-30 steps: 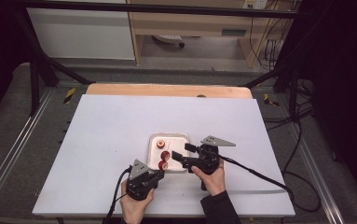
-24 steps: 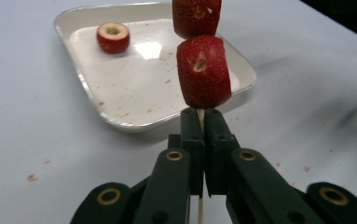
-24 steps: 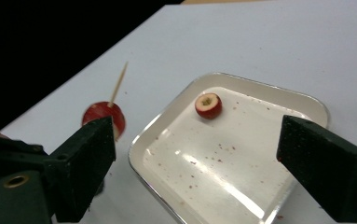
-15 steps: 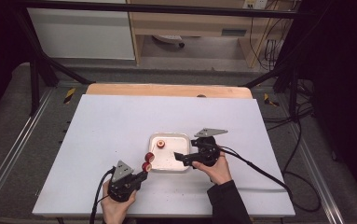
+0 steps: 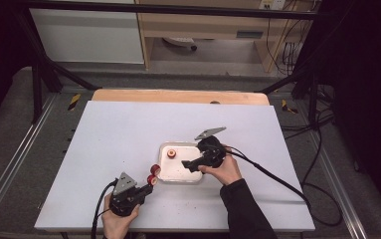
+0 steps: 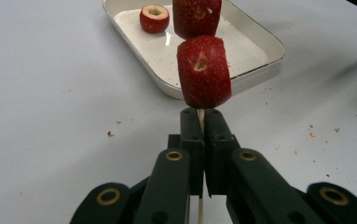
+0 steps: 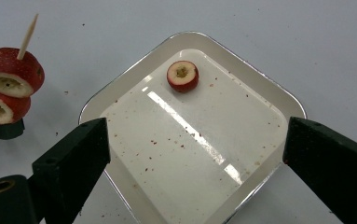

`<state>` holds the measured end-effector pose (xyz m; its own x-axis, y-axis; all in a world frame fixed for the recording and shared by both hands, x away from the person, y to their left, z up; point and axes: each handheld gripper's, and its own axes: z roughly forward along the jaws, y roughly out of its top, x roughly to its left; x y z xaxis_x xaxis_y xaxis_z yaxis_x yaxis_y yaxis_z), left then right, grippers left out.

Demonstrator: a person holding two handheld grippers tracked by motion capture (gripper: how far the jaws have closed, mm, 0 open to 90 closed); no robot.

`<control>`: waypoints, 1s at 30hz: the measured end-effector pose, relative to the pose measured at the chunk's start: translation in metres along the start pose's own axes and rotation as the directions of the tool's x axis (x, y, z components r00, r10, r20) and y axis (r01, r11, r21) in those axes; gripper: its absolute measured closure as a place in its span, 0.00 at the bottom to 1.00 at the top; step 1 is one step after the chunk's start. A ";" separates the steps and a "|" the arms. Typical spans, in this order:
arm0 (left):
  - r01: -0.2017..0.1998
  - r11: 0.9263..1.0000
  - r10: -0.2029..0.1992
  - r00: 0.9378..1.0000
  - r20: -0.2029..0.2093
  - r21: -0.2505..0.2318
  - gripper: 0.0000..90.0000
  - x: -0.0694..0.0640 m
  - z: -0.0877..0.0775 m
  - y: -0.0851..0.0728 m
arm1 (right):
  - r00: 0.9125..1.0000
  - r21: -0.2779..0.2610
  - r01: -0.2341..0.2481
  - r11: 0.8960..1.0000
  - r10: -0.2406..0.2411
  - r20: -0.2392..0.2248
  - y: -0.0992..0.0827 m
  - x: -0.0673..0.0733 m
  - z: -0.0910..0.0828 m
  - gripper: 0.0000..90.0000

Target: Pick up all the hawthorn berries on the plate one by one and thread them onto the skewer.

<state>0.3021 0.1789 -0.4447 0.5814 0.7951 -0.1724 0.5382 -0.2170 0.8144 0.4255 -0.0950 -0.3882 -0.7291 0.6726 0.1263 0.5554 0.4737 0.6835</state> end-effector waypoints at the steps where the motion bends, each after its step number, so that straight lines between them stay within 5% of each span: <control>1: -0.001 1.000 0.001 1.000 -0.002 0.001 0.98 0.001 -0.001 0.000 | 1.000 0.004 0.004 1.000 -0.004 0.003 0.002 0.000 0.002 0.09; 20: 0.019 1.000 -0.019 1.000 -0.021 0.000 0.98 0.013 -0.008 -0.005 | 0.998 0.121 0.041 0.992 -0.045 0.035 0.043 0.005 0.039 0.10; 30: 0.014 1.000 -0.014 1.000 -0.014 0.013 0.98 0.013 -0.006 -0.006 | 1.000 0.186 0.009 0.982 -0.014 0.022 0.054 0.007 0.061 0.17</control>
<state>0.3028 0.1940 -0.4491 0.5654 0.8058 -0.1759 0.5540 -0.2131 0.8048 0.4745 -0.0298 -0.3944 -0.7275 0.6786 0.1010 0.6134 0.5774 0.5389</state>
